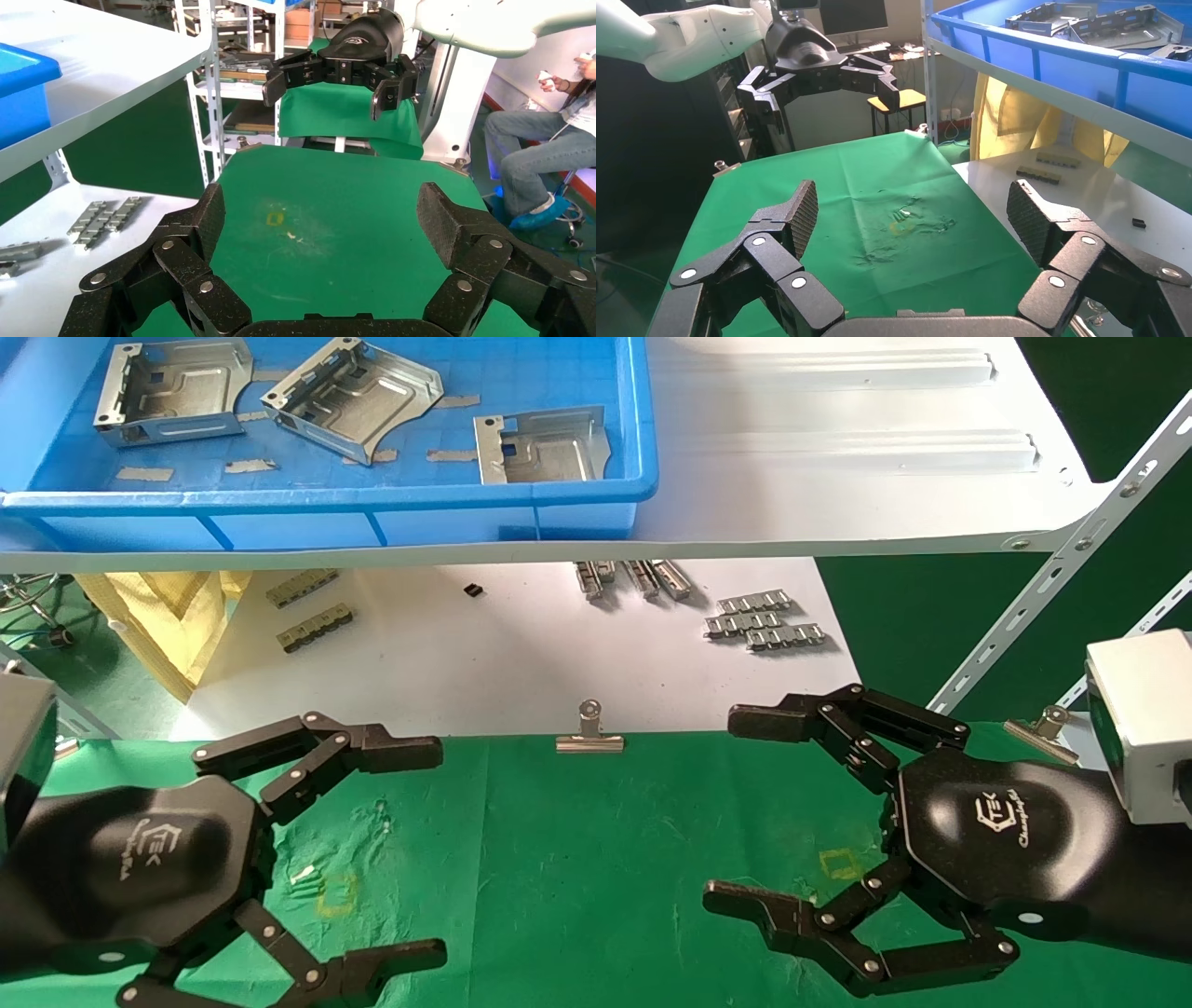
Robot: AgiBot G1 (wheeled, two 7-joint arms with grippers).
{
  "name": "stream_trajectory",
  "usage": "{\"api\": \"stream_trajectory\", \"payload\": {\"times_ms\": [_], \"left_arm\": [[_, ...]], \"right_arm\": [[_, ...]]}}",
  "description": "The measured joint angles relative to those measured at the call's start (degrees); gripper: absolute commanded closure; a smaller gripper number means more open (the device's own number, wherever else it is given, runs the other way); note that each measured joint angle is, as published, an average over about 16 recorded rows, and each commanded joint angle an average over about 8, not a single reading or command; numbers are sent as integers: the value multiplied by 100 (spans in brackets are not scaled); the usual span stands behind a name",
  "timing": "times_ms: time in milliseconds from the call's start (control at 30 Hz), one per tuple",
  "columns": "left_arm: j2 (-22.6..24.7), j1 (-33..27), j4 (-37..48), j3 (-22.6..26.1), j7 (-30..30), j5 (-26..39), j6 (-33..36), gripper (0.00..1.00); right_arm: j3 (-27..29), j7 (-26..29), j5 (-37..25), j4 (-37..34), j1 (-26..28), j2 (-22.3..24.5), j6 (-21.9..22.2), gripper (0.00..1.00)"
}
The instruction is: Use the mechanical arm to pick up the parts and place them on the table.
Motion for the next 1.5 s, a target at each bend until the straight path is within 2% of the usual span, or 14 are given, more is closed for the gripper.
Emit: {"api": "stream_trajectory", "payload": {"times_ms": [100,367,1200,1367,1500], "left_arm": [[0,0,0,0,0,0,0,0],[0,0,0,0,0,0,0,0],[-1,-24,8,-5,-8,4,-14,0],[42,-323,124,9,-88,107,-87,0],[197,-895,454,94,-201,396,-244,0]], "right_arm": [[0,0,0,0,0,0,0,0],[0,0,0,0,0,0,0,100],[0,0,0,0,0,0,0,100],[0,0,0,0,0,0,0,100],[0,0,0,0,0,0,0,100]]}}
